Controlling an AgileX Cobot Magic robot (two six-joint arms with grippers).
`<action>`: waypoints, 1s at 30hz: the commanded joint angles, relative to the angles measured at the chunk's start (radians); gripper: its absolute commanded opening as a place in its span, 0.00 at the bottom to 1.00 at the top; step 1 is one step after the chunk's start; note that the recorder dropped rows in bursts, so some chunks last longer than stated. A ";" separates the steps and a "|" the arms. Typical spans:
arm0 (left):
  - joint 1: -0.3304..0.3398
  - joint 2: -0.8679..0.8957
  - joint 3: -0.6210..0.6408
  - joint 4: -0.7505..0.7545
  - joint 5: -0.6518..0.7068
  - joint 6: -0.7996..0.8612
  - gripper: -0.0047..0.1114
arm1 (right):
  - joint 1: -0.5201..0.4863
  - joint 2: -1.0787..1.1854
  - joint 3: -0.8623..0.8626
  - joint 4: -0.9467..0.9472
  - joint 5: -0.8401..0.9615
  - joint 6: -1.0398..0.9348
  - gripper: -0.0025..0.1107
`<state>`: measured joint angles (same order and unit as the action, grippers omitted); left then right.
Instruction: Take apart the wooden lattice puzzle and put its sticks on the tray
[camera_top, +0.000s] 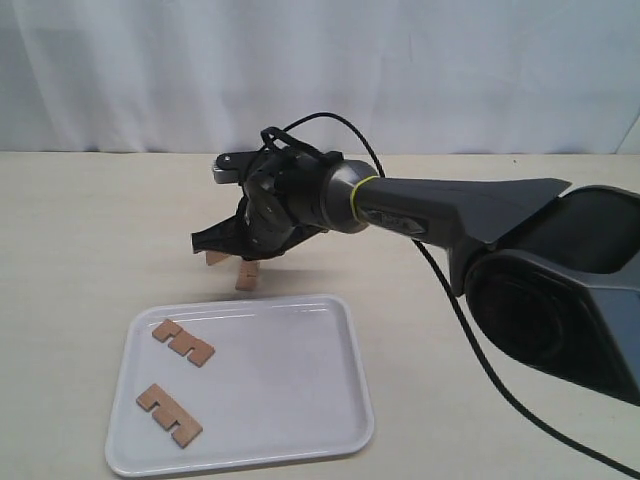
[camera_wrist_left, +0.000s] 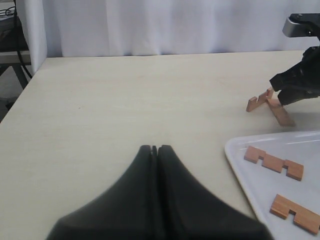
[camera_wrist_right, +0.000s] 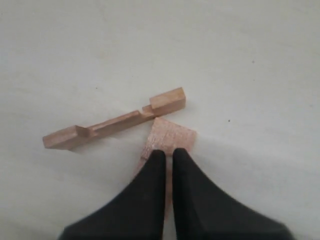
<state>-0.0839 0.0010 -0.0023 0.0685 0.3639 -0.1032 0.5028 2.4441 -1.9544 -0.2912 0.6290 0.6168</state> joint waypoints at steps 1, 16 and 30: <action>0.001 -0.001 0.002 0.003 -0.009 0.001 0.04 | -0.006 -0.044 -0.010 -0.016 0.049 -0.003 0.18; 0.001 -0.001 0.002 0.003 -0.009 0.001 0.04 | 0.033 0.013 -0.010 -0.132 0.019 0.031 0.48; 0.001 -0.001 0.002 0.003 -0.009 0.001 0.04 | 0.033 0.055 -0.010 -0.221 -0.072 0.182 0.30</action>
<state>-0.0839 0.0010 -0.0023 0.0685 0.3639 -0.1032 0.5374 2.4949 -1.9587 -0.5052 0.5645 0.7801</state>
